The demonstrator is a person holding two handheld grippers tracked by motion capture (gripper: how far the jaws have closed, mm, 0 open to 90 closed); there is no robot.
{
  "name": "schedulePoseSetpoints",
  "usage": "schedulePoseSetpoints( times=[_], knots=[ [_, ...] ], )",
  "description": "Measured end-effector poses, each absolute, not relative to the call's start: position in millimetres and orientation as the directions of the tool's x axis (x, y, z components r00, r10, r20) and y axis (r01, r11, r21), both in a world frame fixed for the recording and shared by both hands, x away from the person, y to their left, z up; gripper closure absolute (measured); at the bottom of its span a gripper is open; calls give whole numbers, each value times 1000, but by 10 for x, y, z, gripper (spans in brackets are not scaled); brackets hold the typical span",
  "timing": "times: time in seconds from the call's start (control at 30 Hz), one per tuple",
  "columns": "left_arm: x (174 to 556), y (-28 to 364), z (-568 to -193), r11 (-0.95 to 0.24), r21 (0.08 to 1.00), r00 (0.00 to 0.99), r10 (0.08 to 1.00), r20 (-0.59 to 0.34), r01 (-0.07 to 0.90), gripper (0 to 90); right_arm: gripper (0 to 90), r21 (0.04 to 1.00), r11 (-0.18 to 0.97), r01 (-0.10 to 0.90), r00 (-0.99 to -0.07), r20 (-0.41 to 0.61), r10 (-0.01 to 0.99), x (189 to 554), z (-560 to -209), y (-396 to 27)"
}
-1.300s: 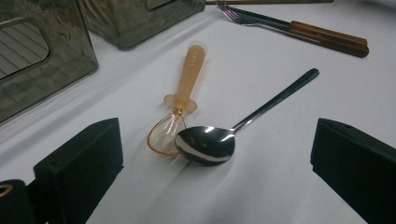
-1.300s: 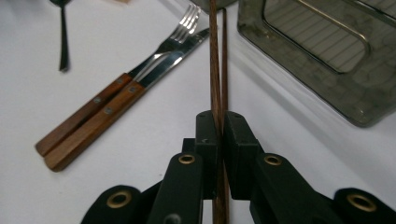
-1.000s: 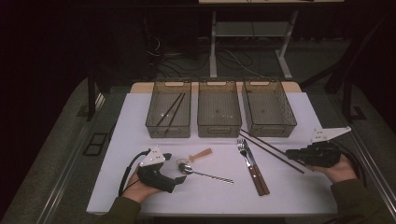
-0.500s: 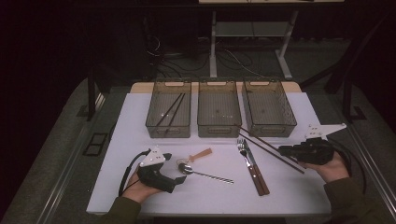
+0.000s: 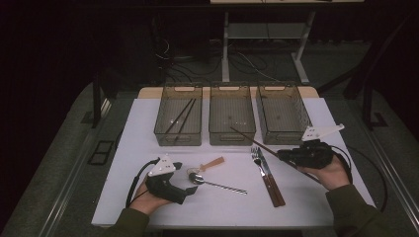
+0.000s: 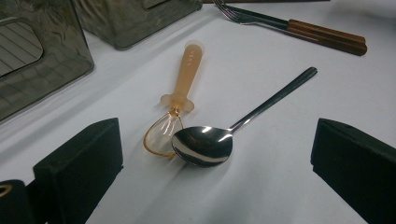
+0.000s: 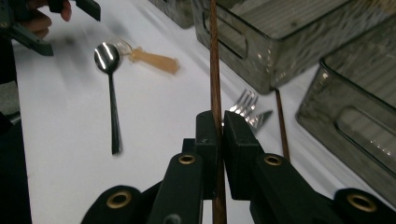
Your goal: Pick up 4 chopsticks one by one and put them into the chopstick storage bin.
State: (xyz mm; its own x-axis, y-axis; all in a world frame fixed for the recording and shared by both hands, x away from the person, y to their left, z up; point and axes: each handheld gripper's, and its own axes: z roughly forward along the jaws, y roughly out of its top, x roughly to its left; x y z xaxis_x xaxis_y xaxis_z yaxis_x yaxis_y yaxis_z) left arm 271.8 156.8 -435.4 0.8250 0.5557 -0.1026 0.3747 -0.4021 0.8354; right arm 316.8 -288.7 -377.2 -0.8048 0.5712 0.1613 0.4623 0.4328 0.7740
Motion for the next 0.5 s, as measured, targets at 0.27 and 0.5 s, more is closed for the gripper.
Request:
schedulePoseSetpoints(
  times=[0.27, 0.5],
  knots=[
    [2718, 1567, -4354, -398, 838, 824, 557, -102, 373, 13, 844, 781, 416, 466, -799, 169, 577, 3259, -3721, -2639],
    [2710, 1562, -4354, -400, 838, 824, 557, -101, 372, 13, 844, 783, 415, 463, -799, 166, 578, 3321, -3685, -2434]
  ],
)
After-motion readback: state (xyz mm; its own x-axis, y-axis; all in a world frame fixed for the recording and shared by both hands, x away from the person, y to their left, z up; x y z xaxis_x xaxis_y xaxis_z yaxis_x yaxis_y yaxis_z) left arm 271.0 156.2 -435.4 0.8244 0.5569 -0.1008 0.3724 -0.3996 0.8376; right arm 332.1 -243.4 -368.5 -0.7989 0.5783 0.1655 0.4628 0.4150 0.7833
